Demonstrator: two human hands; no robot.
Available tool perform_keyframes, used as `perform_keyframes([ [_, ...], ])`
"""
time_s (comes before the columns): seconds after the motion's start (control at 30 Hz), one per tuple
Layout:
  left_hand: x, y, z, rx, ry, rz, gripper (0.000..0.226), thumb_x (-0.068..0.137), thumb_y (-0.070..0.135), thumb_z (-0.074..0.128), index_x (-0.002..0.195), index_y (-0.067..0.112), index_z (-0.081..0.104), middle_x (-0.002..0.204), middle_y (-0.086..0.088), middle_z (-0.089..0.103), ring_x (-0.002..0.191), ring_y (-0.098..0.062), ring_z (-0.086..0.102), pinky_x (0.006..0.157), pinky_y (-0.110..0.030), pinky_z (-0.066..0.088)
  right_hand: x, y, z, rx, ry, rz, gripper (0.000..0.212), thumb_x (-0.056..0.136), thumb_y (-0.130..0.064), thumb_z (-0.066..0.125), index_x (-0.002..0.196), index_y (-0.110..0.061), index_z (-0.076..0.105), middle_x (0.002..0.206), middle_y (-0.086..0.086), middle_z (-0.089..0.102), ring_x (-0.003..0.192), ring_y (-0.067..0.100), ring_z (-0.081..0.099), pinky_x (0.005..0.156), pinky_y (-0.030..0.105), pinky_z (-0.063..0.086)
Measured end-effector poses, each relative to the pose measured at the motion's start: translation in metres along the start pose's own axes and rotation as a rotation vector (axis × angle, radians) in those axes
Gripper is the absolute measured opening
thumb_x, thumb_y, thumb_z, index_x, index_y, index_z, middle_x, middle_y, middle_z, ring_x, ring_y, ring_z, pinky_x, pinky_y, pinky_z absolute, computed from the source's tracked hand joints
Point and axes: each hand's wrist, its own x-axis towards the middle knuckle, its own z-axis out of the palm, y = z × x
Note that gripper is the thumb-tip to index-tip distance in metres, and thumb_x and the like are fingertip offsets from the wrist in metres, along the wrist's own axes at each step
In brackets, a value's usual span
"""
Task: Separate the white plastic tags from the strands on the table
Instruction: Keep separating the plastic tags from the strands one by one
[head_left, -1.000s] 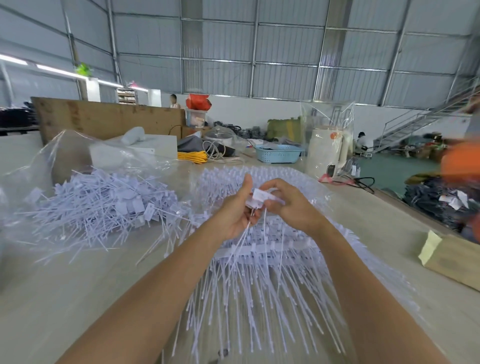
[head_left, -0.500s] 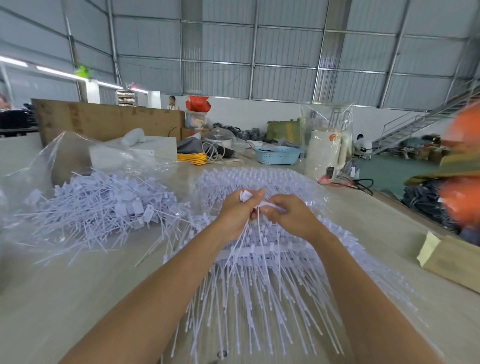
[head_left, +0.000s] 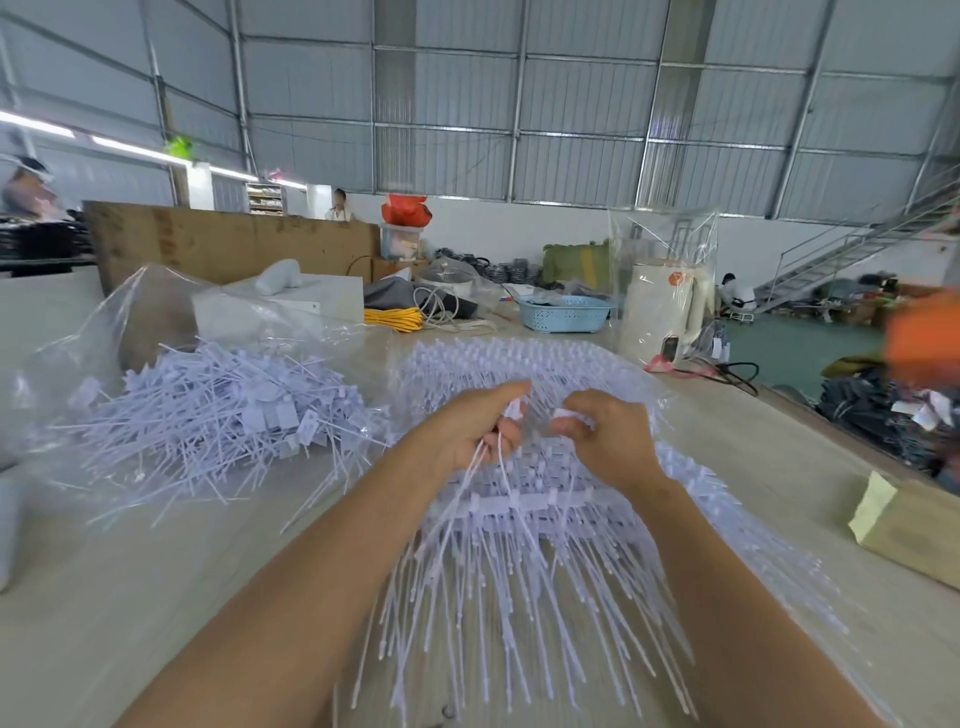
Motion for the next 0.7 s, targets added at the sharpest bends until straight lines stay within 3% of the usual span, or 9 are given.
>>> perform_keyframes([
  [0.1, -0.016, 0.037, -0.010, -0.451, -0.148, 0.263, 0.025, 0.095, 0.036, 0.052, 0.097, 0.013, 0.045, 0.052, 0.004, 0.038, 0.032, -0.003, 0.036, 0.031, -0.009, 0.031, -0.004, 0.009, 0.004, 0.221, -0.031, 0.128, 0.023, 0.088, -0.021, 0.063, 0.068, -0.018, 0.052, 0.056, -0.009, 0.044, 0.058, 0.017, 0.044, 0.055, 0.027, 0.034],
  [0.17, -0.027, 0.061, -0.026, -0.719, -0.216, 0.500, 0.032, 0.095, 0.040, 0.046, 0.106, 0.010, 0.043, 0.052, 0.004, 0.040, 0.036, -0.003, 0.041, 0.037, -0.009, 0.037, -0.009, 0.009, 0.013, 0.230, -0.116, 0.114, 0.025, 0.089, -0.021, 0.061, 0.067, -0.017, 0.050, 0.057, -0.003, 0.042, 0.058, 0.020, 0.042, 0.060, 0.031, 0.035],
  [0.2, -0.032, 0.069, -0.037, -0.741, -0.224, 0.556, 0.036, 0.096, 0.042, 0.042, 0.101, 0.007, 0.047, 0.050, 0.004, 0.041, 0.036, -0.002, 0.042, 0.038, -0.009, 0.038, -0.012, 0.009, 0.020, 0.196, -0.165, 0.095, 0.024, 0.090, -0.023, 0.060, 0.068, -0.018, 0.052, 0.060, -0.001, 0.046, 0.062, 0.023, 0.045, 0.063, 0.033, 0.036],
  [0.27, -0.038, 0.077, -0.063, -0.584, -0.133, 0.534, 0.042, 0.098, 0.043, 0.037, 0.085, 0.008, 0.054, 0.049, 0.004, 0.039, 0.036, -0.002, 0.039, 0.037, -0.008, 0.036, -0.016, 0.009, 0.027, 0.104, -0.230, 0.087, 0.014, 0.092, -0.028, 0.058, 0.086, -0.017, 0.065, 0.081, 0.008, 0.064, 0.080, 0.030, 0.058, 0.071, 0.035, 0.042],
  [0.33, -0.041, 0.075, -0.093, -0.341, 0.090, 0.430, 0.030, 0.100, 0.033, 0.041, 0.083, 0.009, 0.047, 0.056, -0.001, 0.040, 0.036, -0.003, 0.039, 0.034, -0.011, 0.033, -0.016, 0.011, 0.029, 0.066, -0.225, 0.114, 0.026, 0.092, -0.031, 0.057, 0.103, -0.009, 0.066, 0.100, 0.015, 0.067, 0.095, 0.034, 0.061, 0.075, 0.035, 0.044],
  [0.4, -0.044, 0.070, -0.123, -0.136, 0.320, 0.350, 0.017, 0.100, 0.018, 0.045, 0.085, 0.009, 0.044, 0.068, -0.007, 0.042, 0.034, -0.005, 0.044, 0.032, -0.013, 0.033, -0.015, 0.012, 0.030, 0.050, -0.212, 0.113, 0.028, 0.091, -0.031, 0.058, 0.106, -0.009, 0.065, 0.106, 0.016, 0.067, 0.099, 0.035, 0.061, 0.081, 0.038, 0.046],
  [0.47, -0.051, 0.070, -0.149, 0.063, 0.498, 0.304, 0.012, 0.098, 0.008, 0.048, 0.086, 0.008, 0.046, 0.071, -0.010, 0.044, 0.033, -0.006, 0.047, 0.032, -0.013, 0.034, -0.015, 0.011, 0.031, 0.041, -0.201, 0.112, 0.026, 0.091, -0.031, 0.059, 0.103, -0.009, 0.066, 0.106, 0.015, 0.068, 0.098, 0.034, 0.061, 0.082, 0.038, 0.046],
  [0.63, -0.064, 0.080, -0.196, 0.641, 0.836, 0.169, 0.027, 0.091, 0.001, 0.055, 0.068, 0.004, 0.042, 0.063, -0.011, 0.045, 0.035, -0.010, 0.045, 0.029, -0.013, 0.027, -0.015, 0.012, 0.030, 0.022, -0.233, 0.125, 0.022, 0.091, -0.034, 0.058, 0.092, -0.013, 0.063, 0.090, 0.015, 0.067, 0.080, 0.032, 0.059, 0.065, 0.033, 0.040],
  [0.7, -0.064, 0.087, -0.212, 0.798, 0.936, 0.185, 0.028, 0.092, 0.001, 0.053, 0.066, 0.007, 0.042, 0.068, -0.011, 0.048, 0.050, -0.016, 0.051, 0.037, -0.017, 0.040, -0.016, 0.011, 0.030, 0.036, -0.237, 0.113, 0.016, 0.090, -0.035, 0.058, 0.084, -0.020, 0.057, 0.085, 0.013, 0.066, 0.076, 0.031, 0.058, 0.063, 0.033, 0.040],
])
